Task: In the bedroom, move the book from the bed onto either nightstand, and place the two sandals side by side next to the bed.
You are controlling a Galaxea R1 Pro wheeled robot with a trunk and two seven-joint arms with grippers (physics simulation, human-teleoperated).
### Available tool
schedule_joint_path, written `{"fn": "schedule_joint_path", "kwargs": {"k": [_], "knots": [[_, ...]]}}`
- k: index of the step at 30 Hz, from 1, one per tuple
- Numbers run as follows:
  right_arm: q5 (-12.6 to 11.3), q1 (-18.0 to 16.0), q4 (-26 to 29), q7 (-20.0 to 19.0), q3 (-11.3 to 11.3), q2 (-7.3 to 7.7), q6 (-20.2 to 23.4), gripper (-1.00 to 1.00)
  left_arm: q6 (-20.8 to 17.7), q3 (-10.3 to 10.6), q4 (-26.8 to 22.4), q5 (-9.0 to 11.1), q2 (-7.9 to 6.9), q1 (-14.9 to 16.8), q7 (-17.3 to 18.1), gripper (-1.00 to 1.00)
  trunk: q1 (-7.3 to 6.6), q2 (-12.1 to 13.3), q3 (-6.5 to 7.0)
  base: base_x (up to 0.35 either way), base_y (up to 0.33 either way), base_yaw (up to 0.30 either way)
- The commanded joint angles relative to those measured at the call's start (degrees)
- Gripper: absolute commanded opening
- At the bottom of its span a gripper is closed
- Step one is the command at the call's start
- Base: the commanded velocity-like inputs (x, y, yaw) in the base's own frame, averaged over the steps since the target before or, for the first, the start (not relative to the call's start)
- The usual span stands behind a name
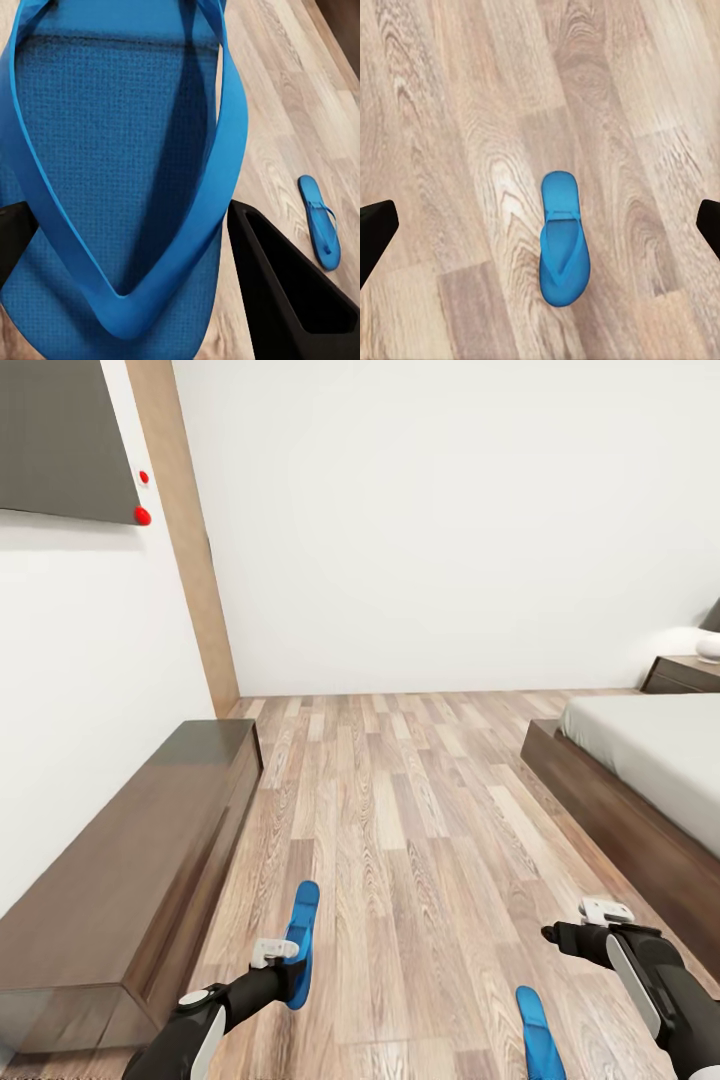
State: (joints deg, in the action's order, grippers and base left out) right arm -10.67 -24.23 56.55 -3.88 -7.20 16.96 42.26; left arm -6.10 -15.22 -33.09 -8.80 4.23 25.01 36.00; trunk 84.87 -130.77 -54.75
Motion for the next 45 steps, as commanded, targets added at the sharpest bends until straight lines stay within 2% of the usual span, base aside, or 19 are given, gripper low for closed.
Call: {"fn": "schedule_joint_path", "kwargs": {"k": [1,24,31,37,45], "knots": [[0.0,0.0,0.1,-0.3,-0.1,0.0,0.3,1.0,-0.4,-0.5,-0.1,-0.5,0.09,0.0,0.6,-1.0,0.21,-0.4,-0.24,0.0,0.0,0.0],[0.0,0.0,-0.1,-0.2,-0.1,0.0,0.3,1.0,-0.4,-0.5,-0.1,-0.5,0.07,0.0,0.6,-1.0,5.27,-9.7,-4.37,0.0,0.0,0.0],[0.0,0.0,-2.0,-0.2,-0.1,0.0,0.2,1.0,-0.4,-0.5,-0.1,-0.5,0.07,0.0,0.6,-1.0,6.8,-12.5,-5.63,0.0,0.0,0.0],[0.1,0.0,-2.3,-0.2,-0.1,0.0,0.2,1.0,-0.4,-0.5,-0.1,-0.5,0.07,0.0,0.6,-1.0,6.96,-12.6,-6.95,0.0,0.0,0.0],[4.8,0.0,-2.4,-0.3,-0.1,0.0,0.2,1.0,-0.4,-0.5,-0.1,-0.5,0.07,0.0,0.6,-1.0,7.16,-12.7,-8.73,0.0,0.0,0.0]]}}
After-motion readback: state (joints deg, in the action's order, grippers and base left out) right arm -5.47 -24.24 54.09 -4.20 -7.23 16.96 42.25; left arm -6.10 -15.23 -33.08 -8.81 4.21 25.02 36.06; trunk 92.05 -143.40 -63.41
